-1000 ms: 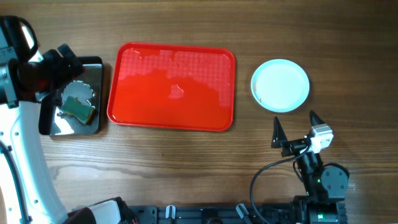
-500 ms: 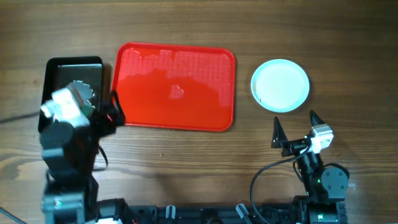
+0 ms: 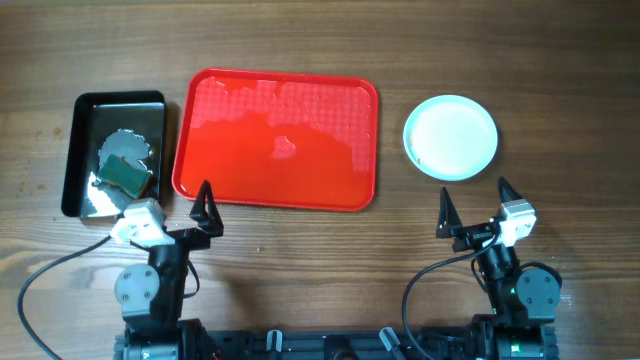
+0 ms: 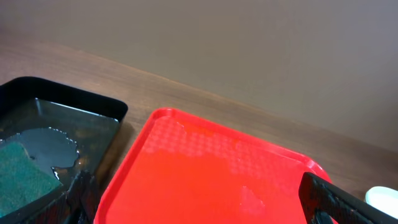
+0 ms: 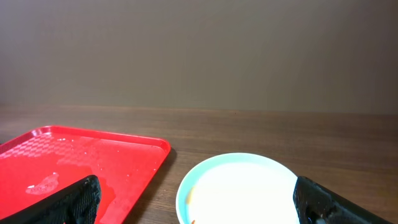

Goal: Clean dirty plates on tray and stack at the side

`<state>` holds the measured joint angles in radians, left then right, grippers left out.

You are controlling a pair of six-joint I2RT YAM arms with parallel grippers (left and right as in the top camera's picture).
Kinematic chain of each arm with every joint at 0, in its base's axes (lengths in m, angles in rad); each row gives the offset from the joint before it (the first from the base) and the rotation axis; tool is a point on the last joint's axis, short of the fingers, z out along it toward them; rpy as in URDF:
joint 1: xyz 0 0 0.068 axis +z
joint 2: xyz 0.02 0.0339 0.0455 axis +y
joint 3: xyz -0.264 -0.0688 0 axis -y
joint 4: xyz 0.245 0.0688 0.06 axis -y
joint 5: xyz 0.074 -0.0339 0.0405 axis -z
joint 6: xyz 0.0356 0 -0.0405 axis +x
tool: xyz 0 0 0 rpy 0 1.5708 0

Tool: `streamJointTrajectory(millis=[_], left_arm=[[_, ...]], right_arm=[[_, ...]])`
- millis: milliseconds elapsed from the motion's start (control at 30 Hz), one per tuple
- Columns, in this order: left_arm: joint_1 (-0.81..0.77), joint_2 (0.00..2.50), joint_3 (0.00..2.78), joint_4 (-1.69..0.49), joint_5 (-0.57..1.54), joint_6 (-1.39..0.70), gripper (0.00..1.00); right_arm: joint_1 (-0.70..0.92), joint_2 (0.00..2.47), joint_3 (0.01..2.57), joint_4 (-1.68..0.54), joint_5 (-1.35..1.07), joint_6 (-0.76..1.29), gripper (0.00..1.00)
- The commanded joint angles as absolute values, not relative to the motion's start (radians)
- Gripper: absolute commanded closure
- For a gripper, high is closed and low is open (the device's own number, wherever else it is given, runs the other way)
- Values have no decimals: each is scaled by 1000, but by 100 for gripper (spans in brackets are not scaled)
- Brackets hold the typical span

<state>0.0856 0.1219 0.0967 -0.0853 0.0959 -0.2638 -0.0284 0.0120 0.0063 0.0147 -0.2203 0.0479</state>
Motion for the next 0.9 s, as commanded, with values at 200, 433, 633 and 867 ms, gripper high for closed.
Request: streamJointTrajectory(millis=[200,433,633,867], left_arm=[[80,3,9,-74,105,-244,0],[80,3,9,-74,104,-247,0],[80,5,9,-74,104,-247,0],[80,5,9,-74,104,-247,0]], right_arm=[[-32,7,5,17,-226,59,0],[-32,7,5,17,-226,59,0],[-32,7,5,17,-226,59,1],[-32,7,5,17,-226,59,1]])
